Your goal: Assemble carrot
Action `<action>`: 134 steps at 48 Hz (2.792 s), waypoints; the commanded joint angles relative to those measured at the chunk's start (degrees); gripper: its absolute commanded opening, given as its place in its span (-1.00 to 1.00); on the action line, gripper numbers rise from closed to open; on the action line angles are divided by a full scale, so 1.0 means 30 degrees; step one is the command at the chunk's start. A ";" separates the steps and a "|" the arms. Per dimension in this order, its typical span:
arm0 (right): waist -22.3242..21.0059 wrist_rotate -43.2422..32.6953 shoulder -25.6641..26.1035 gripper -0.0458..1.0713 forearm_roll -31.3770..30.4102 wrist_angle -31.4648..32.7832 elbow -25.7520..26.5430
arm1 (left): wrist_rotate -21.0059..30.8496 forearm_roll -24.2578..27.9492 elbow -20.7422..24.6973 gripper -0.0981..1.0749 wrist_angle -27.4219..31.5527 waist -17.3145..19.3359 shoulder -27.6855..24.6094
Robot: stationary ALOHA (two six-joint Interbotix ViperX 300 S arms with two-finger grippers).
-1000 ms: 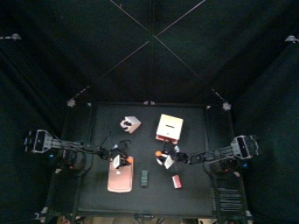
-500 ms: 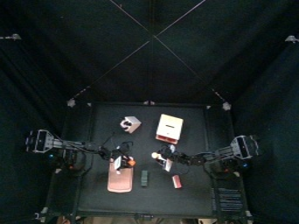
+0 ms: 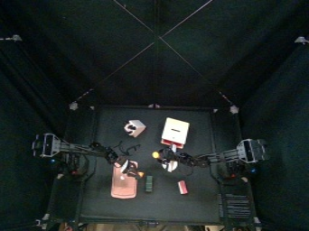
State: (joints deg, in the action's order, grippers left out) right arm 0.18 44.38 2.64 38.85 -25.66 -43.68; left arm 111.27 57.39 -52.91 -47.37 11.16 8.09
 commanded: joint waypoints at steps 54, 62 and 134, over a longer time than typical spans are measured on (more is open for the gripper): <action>-0.1055 0.0088 -0.0762 0.42 0.4219 -1.1250 0.0557 | 0.6650 -0.0176 -0.0967 0.45 -0.4277 0.3984 0.1143; -0.0264 0.0264 -0.1553 0.42 0.6387 -1.5117 0.0469 | 0.6650 -0.0176 -0.1172 0.45 -0.4248 0.4482 0.1436; 0.2666 1.3037 -0.5156 0.39 0.3369 -1.2773 0.3223 | 0.7500 -0.2285 -0.1201 0.45 -0.2988 0.3398 0.0615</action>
State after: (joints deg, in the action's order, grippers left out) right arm 8.61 83.50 -13.89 49.75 -64.25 -34.72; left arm 133.95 50.71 -57.66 -56.07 21.53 9.67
